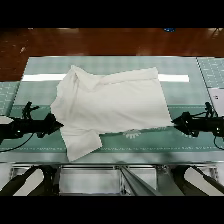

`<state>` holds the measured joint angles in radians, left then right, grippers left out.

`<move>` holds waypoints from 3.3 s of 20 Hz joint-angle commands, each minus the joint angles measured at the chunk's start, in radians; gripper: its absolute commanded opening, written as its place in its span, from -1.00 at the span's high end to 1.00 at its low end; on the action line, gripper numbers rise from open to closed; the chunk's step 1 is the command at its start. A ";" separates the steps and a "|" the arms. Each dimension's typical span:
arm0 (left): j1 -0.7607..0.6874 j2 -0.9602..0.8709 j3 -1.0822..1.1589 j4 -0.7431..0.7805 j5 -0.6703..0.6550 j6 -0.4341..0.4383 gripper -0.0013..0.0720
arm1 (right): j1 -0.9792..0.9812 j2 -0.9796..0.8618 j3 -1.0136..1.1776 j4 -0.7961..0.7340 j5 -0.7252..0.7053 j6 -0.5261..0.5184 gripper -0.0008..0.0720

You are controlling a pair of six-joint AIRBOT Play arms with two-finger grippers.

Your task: Fold the shirts.

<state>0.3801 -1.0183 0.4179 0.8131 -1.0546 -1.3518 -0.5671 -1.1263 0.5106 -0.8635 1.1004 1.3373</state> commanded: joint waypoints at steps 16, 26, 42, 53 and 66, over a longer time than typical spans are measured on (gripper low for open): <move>0.000 0.104 0.728 -0.160 -0.071 -0.002 0.91 | 0.324 -0.130 0.979 0.092 0.110 0.013 0.91; 0.000 0.259 1.378 0.021 -0.033 -0.003 0.91 | 0.319 0.293 1.369 -0.185 0.115 0.056 0.91; -0.188 0.414 1.032 0.441 -0.250 -0.199 0.91 | 0.320 0.490 0.958 -0.300 0.297 0.167 0.91; -0.259 -0.298 0.813 0.283 0.121 -0.161 0.91 | 0.320 -0.129 0.724 0.037 -0.108 -0.045 0.91; -0.262 -0.652 1.193 0.218 -0.257 -0.107 0.91 | 0.292 -0.621 1.105 0.023 0.058 -0.001 0.91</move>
<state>0.1177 -1.6752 1.6051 1.0313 -1.1275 -1.5612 -0.2588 -1.7199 1.5948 -0.8089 1.0687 1.3437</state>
